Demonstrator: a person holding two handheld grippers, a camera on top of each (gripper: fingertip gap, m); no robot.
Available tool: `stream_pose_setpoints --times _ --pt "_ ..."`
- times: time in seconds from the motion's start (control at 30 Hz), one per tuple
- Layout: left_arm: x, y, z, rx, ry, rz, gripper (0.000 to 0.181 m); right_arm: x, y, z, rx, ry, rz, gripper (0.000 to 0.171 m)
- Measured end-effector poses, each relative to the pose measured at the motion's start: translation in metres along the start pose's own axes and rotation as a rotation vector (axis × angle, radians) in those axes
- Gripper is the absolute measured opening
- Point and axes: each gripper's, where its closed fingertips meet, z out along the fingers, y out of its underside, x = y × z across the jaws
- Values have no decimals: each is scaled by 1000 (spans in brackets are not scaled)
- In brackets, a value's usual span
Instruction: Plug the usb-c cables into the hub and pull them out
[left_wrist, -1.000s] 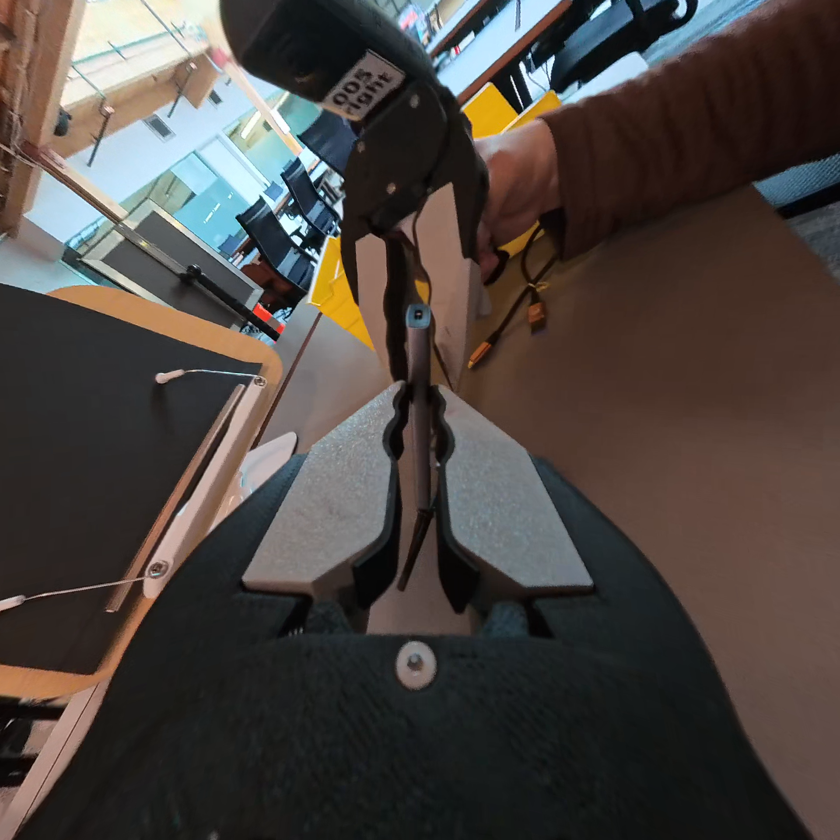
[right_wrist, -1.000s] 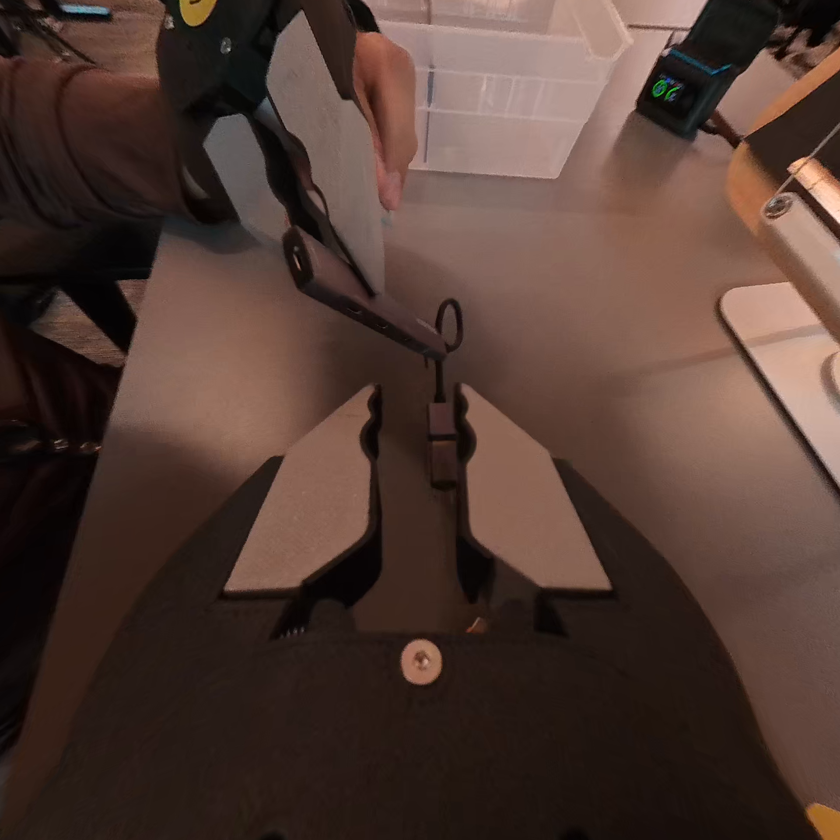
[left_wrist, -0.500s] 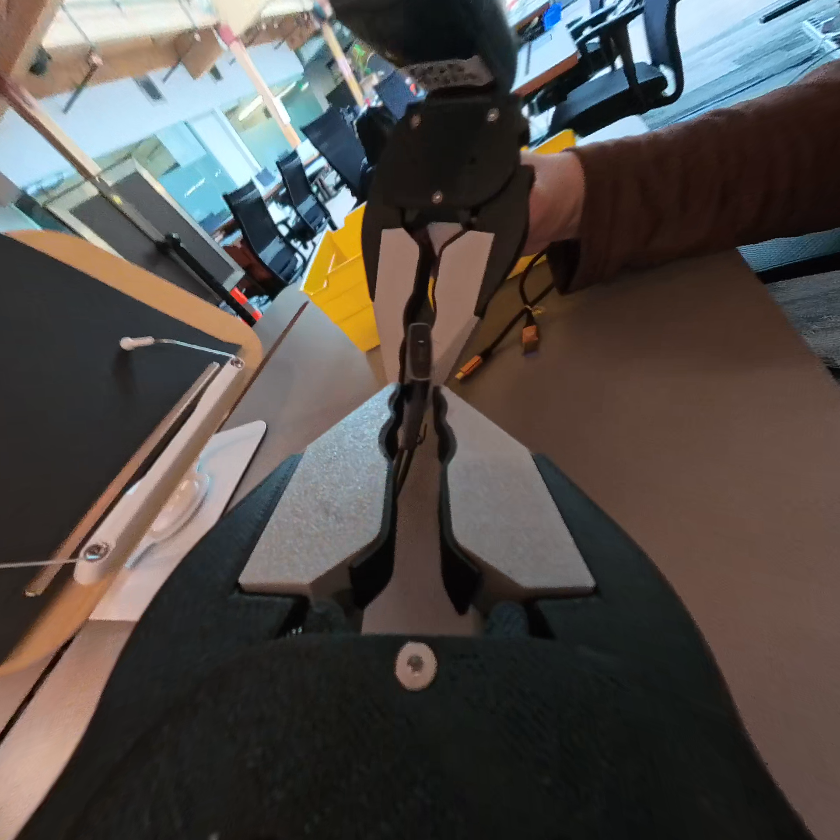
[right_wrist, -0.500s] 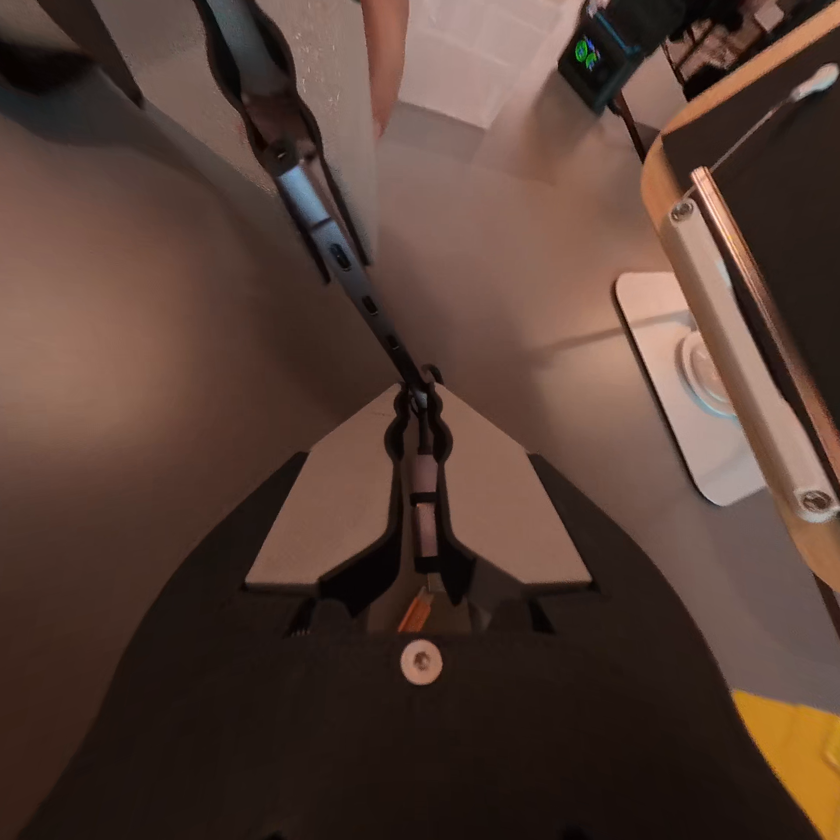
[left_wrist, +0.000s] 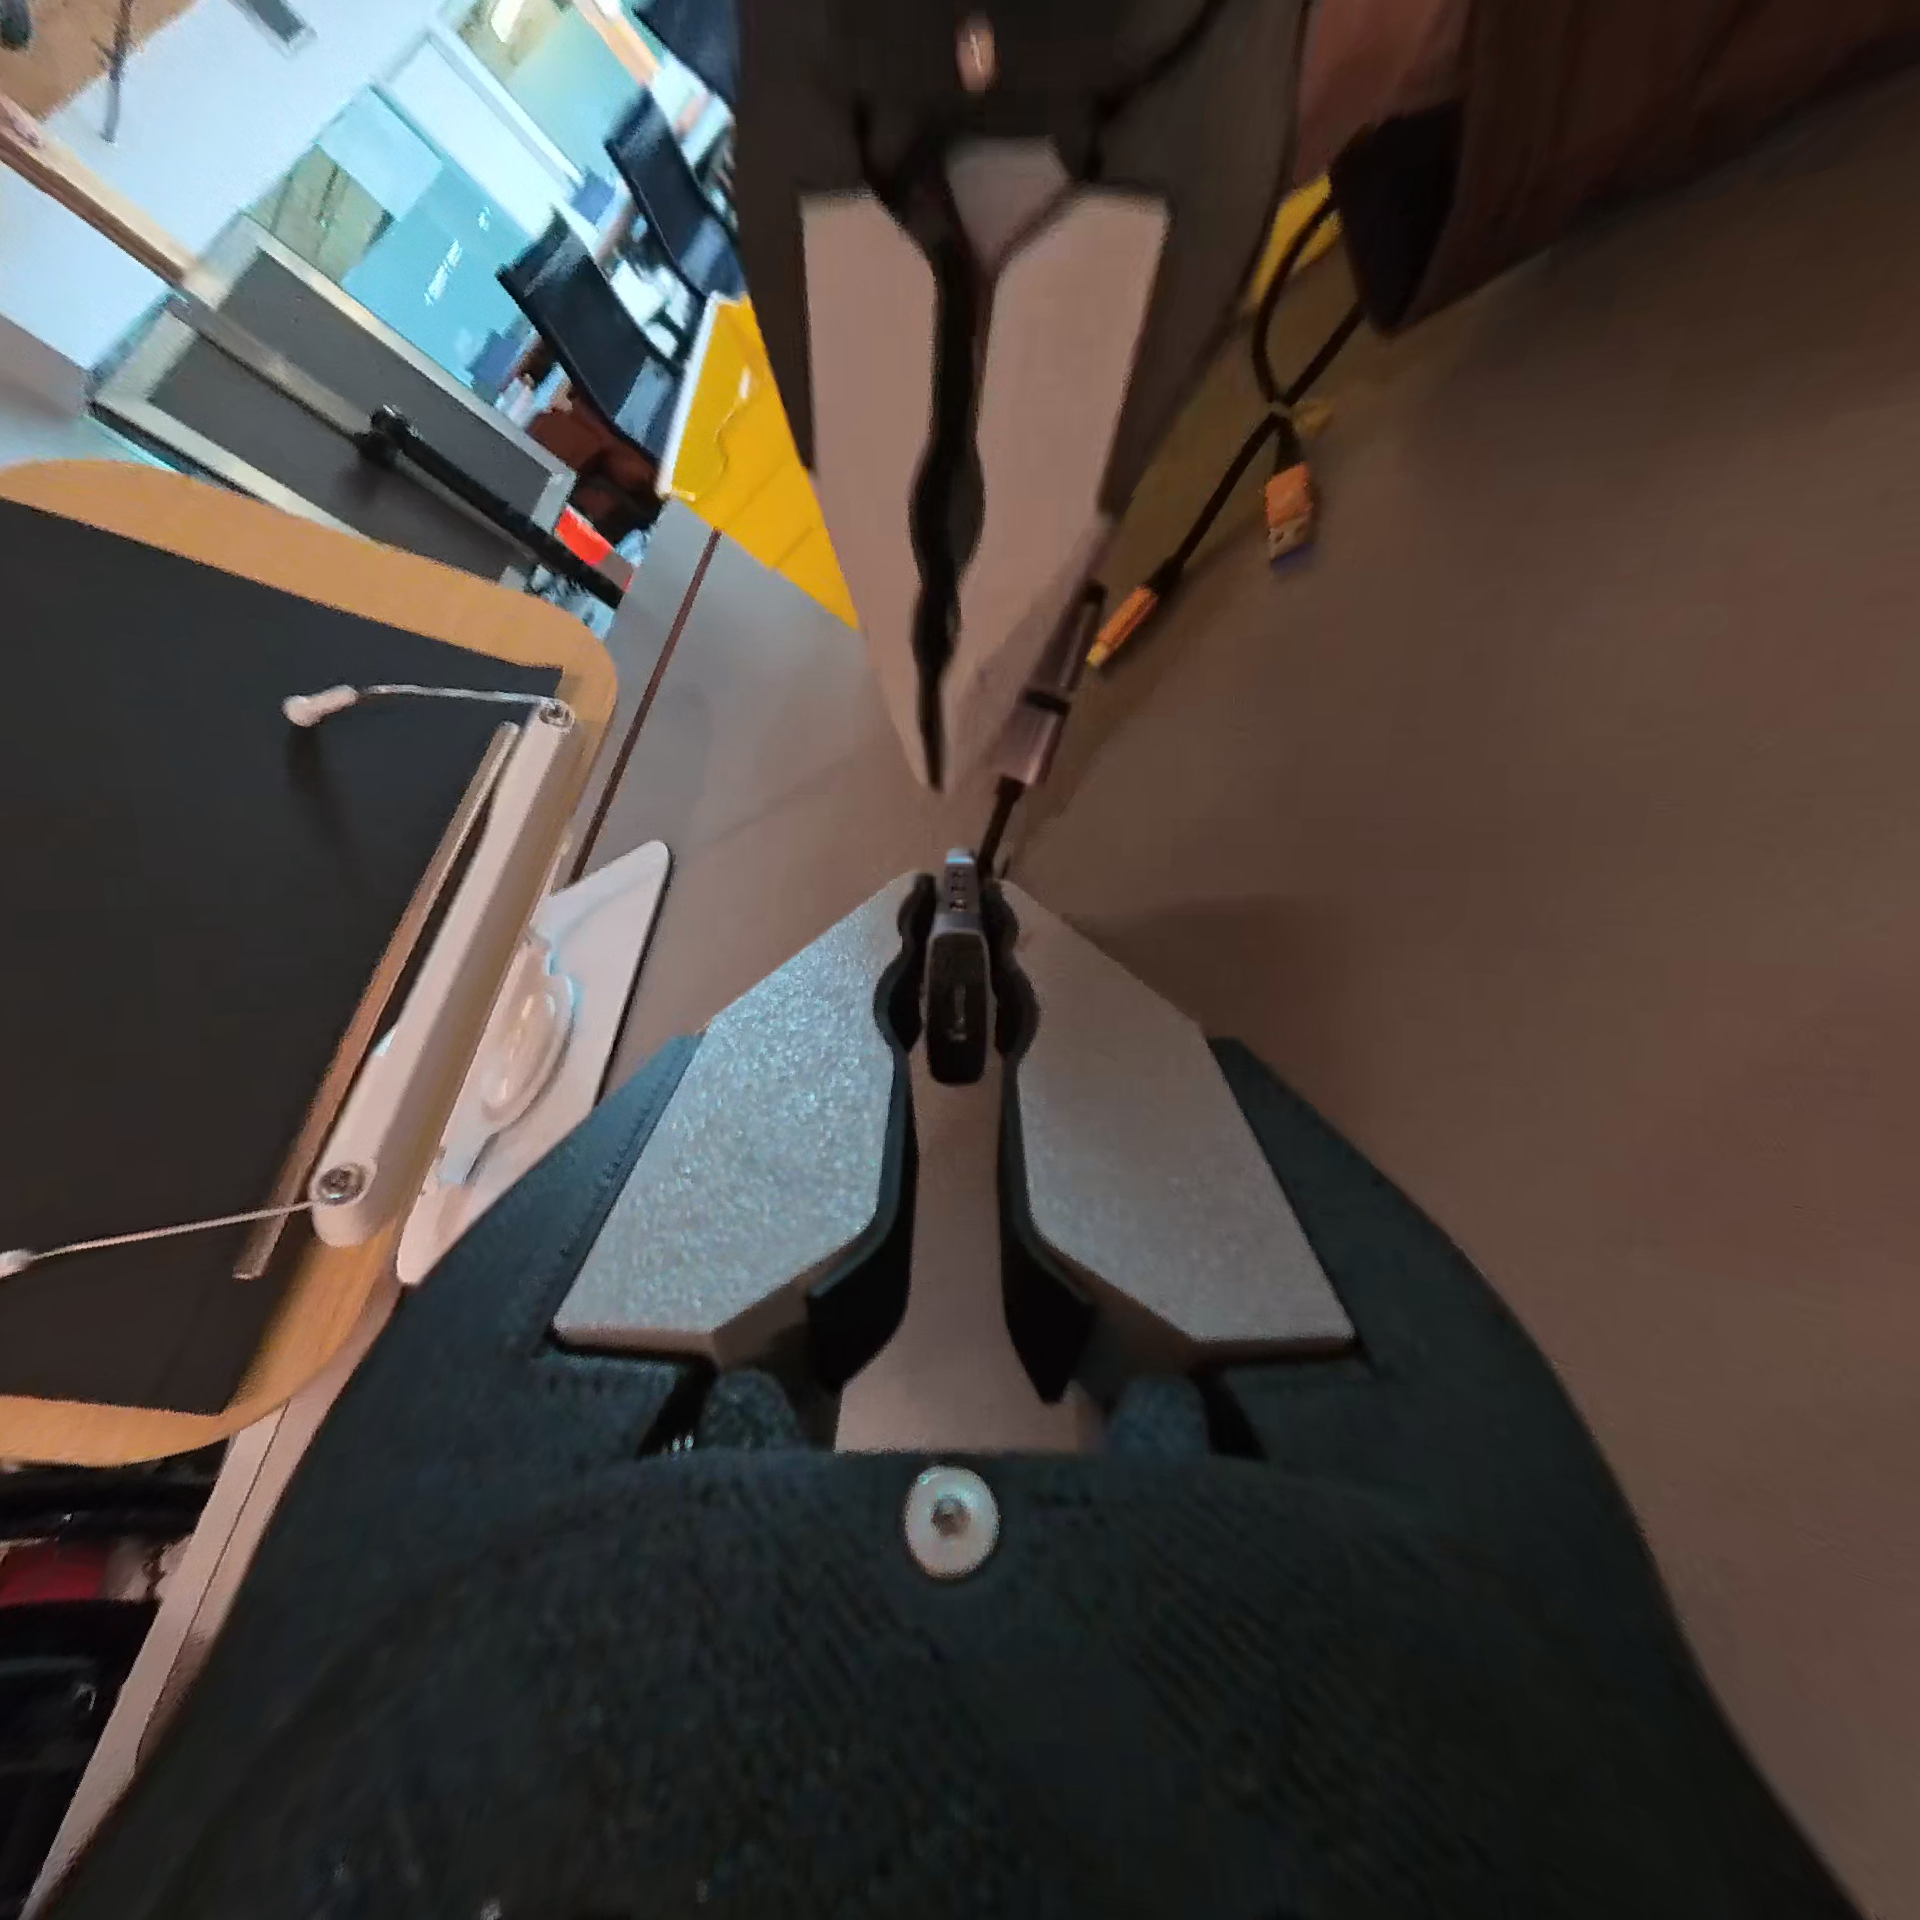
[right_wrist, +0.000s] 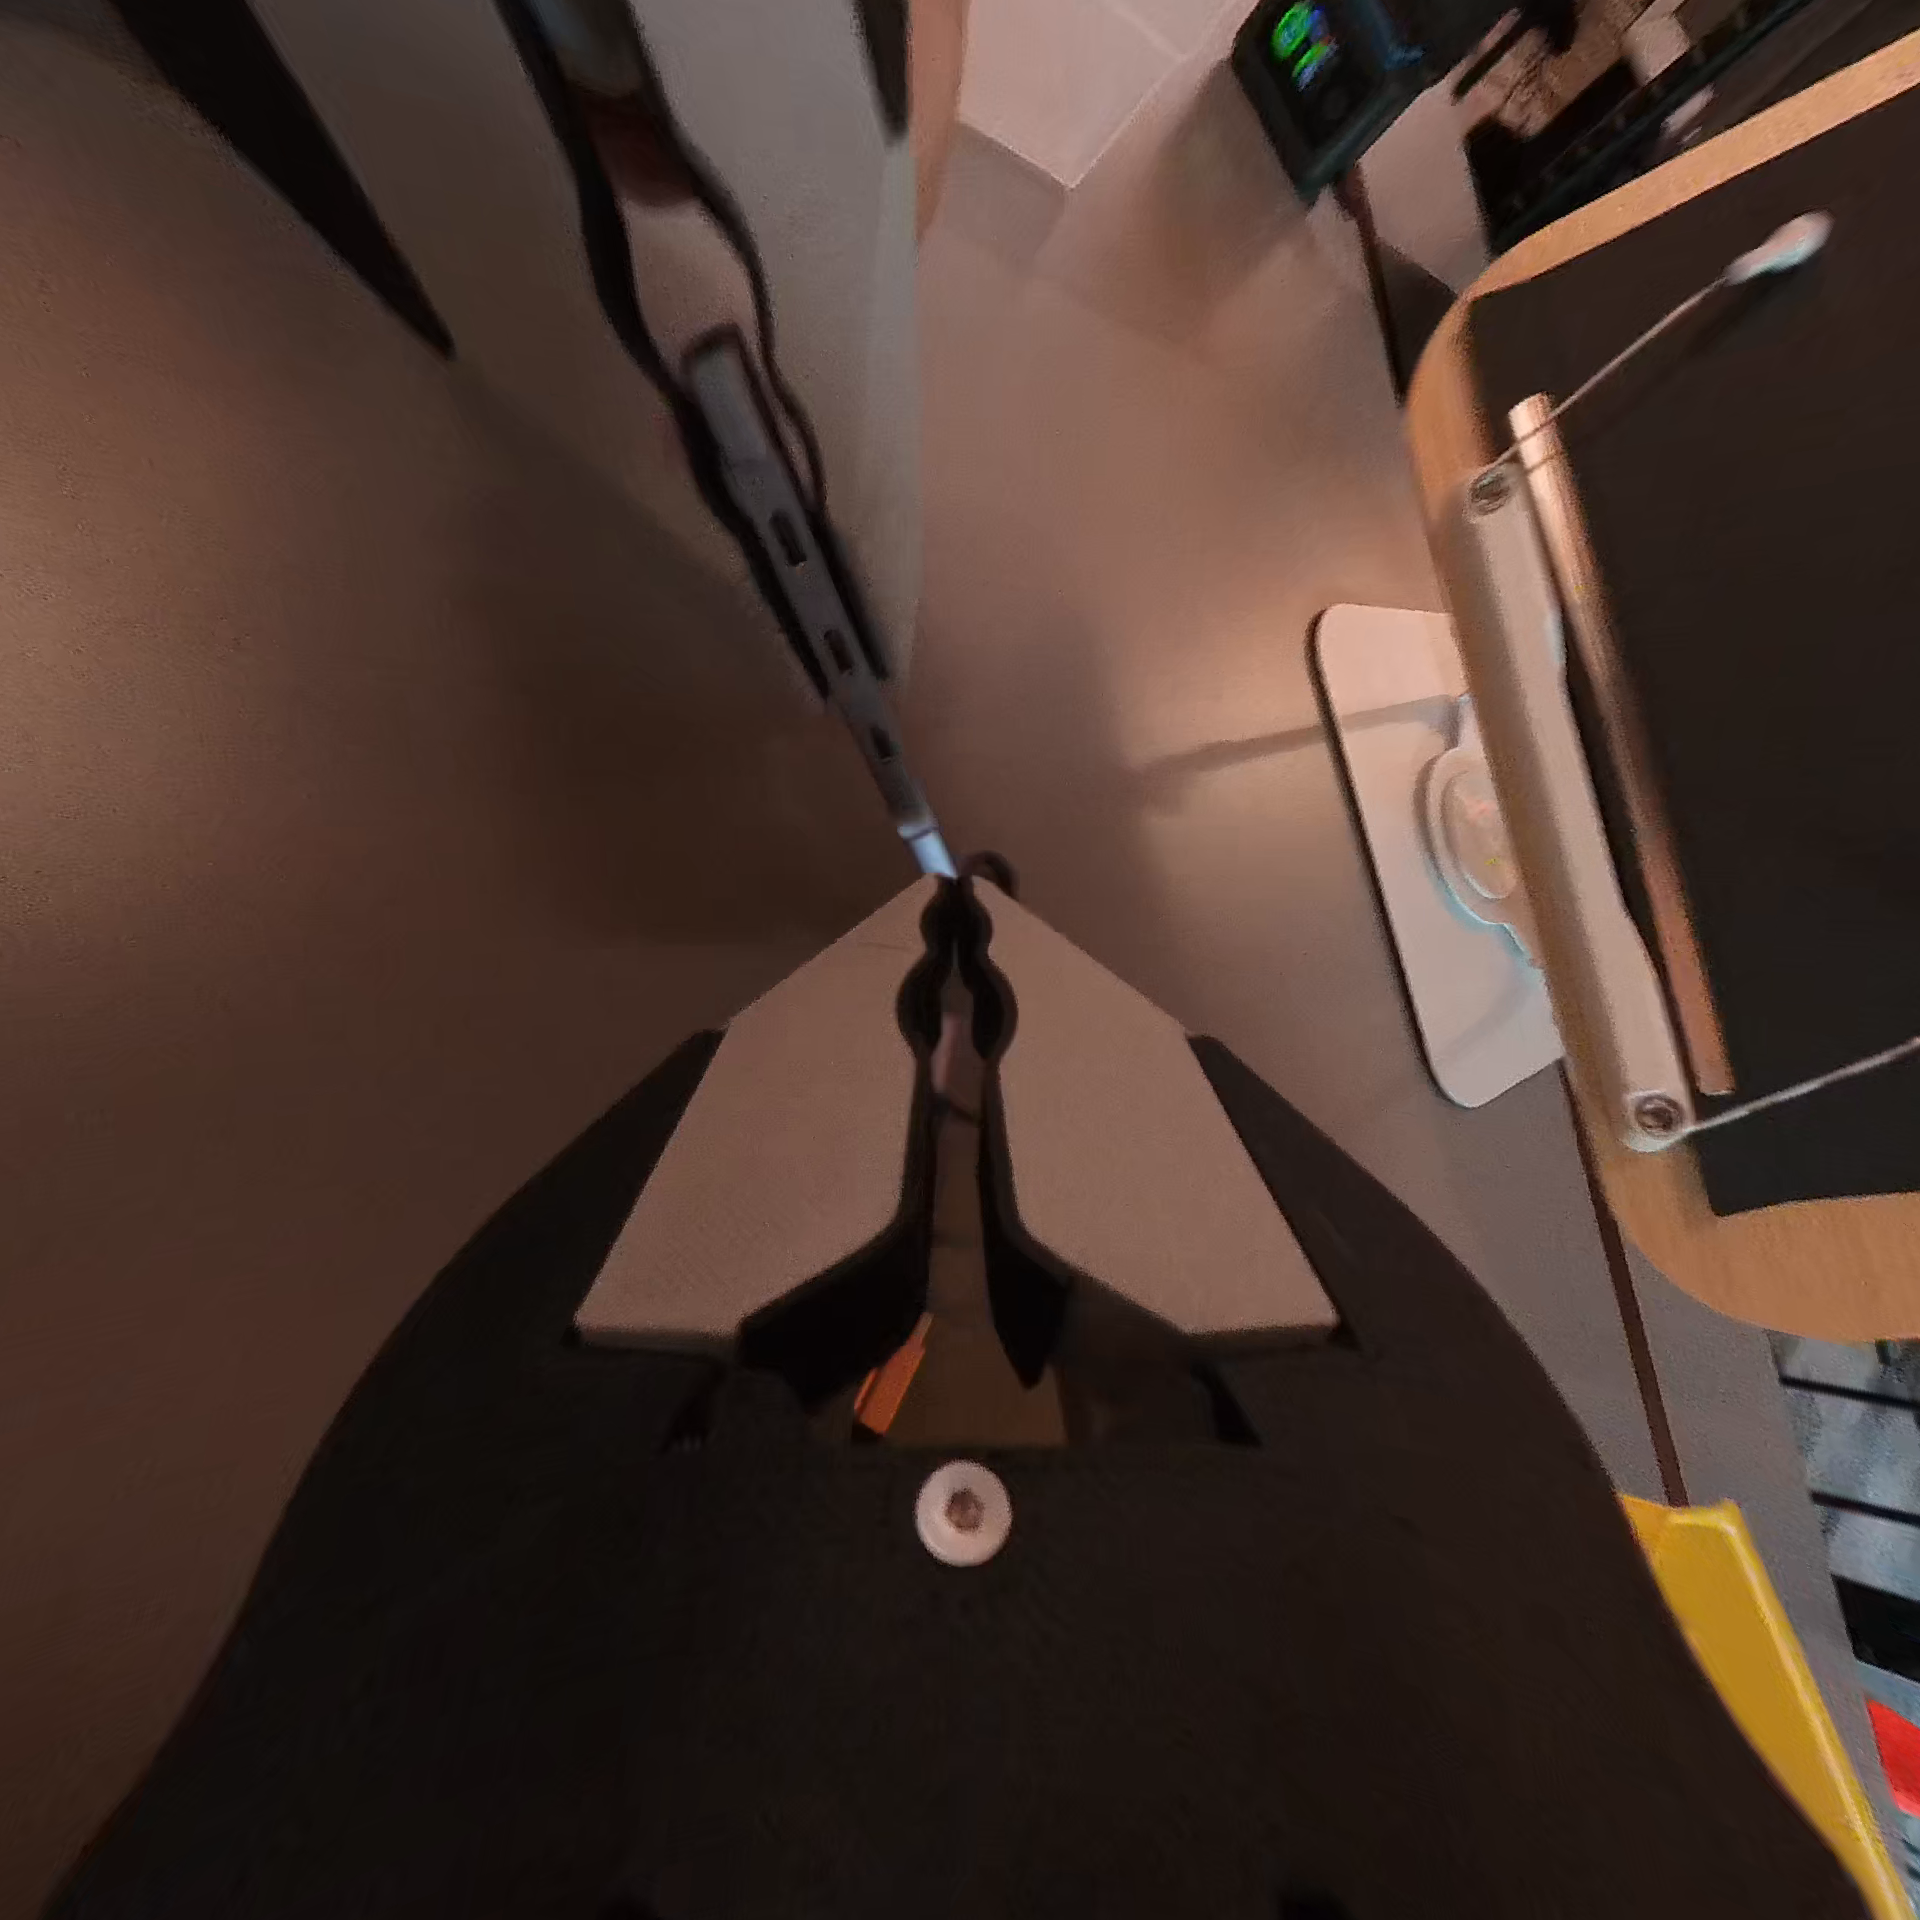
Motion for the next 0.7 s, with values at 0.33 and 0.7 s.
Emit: stream_pose_setpoints --times 0.33,0.7 --pt "-3 -24 -7 126 -46 38 7 -10 -4 6 70 -92 76 35" --pt "3 -16 -1 85 -3 -22 7 -5 9 18 -31 35 -74 11"
